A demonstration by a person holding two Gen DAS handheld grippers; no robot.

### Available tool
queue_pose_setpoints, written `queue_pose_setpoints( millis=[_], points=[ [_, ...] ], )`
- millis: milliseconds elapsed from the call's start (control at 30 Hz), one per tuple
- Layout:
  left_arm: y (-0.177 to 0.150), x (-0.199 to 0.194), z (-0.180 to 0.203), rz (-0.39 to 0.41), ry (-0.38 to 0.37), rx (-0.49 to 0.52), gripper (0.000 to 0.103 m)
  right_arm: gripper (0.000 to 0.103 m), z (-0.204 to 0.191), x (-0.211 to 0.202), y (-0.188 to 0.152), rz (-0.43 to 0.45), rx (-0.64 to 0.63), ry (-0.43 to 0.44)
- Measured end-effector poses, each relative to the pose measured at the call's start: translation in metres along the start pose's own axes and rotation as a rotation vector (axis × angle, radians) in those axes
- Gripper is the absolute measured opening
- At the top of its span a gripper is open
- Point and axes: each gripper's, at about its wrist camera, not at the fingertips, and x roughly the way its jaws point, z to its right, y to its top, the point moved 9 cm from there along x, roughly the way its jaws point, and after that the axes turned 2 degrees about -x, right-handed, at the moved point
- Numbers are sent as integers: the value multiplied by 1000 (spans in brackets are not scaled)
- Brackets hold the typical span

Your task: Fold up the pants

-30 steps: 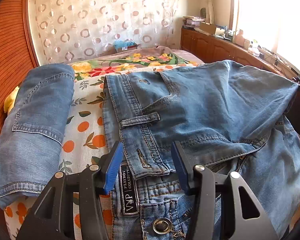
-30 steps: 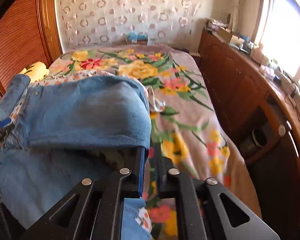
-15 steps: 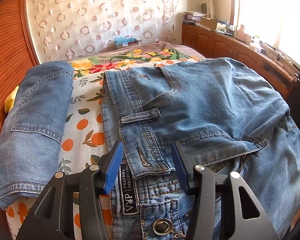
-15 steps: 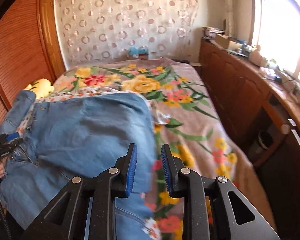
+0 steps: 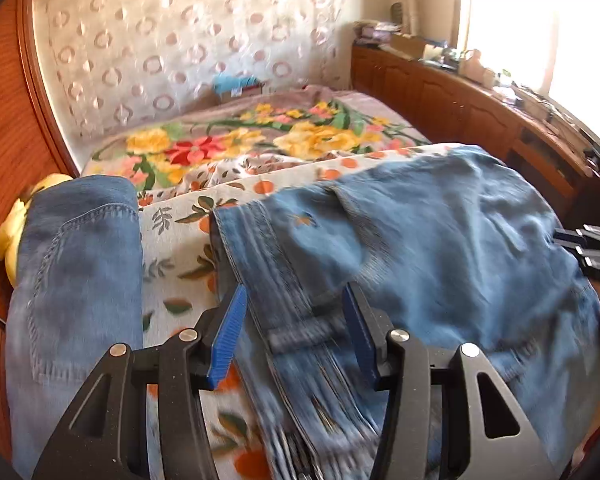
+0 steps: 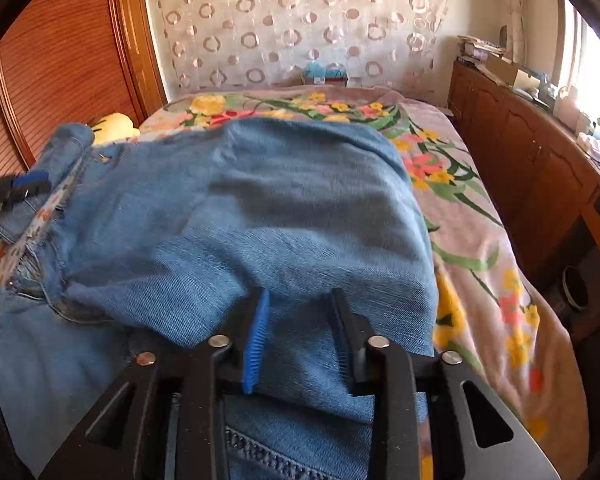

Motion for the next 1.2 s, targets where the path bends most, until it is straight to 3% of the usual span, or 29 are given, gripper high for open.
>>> queue_pose_setpoints(
  millis=[267, 500, 567, 600, 633, 733, 900, 1200],
  points=[
    [23, 56, -32, -71, 63, -47, 51, 41, -3, 2, 9, 7, 29, 14],
    [32, 73, -40, -97, 48, -85, 48, 41, -6, -1, 7, 9, 28, 9],
    [32, 76, -37, -99, 21, -89, 39, 41, -7, -1, 7, 10, 29, 9],
    [32, 76, -34, -97, 1, -83, 27, 41, -6, -1, 7, 10, 28, 7],
    [32, 77, -31, -98, -8, -71, 21, 41, -6, -1, 6, 10, 27, 5],
    [36, 65, -24, -64, 22, -32, 9, 42, -5, -2, 6, 10, 28, 0],
    [67, 19, -48, 91, 70, -112, 8, 43, 3, -10, 7, 47, 67, -28],
    [44, 26, -49, 18, 95, -91, 25, 43, 11, -11, 4, 53, 120, -17]
  ],
)
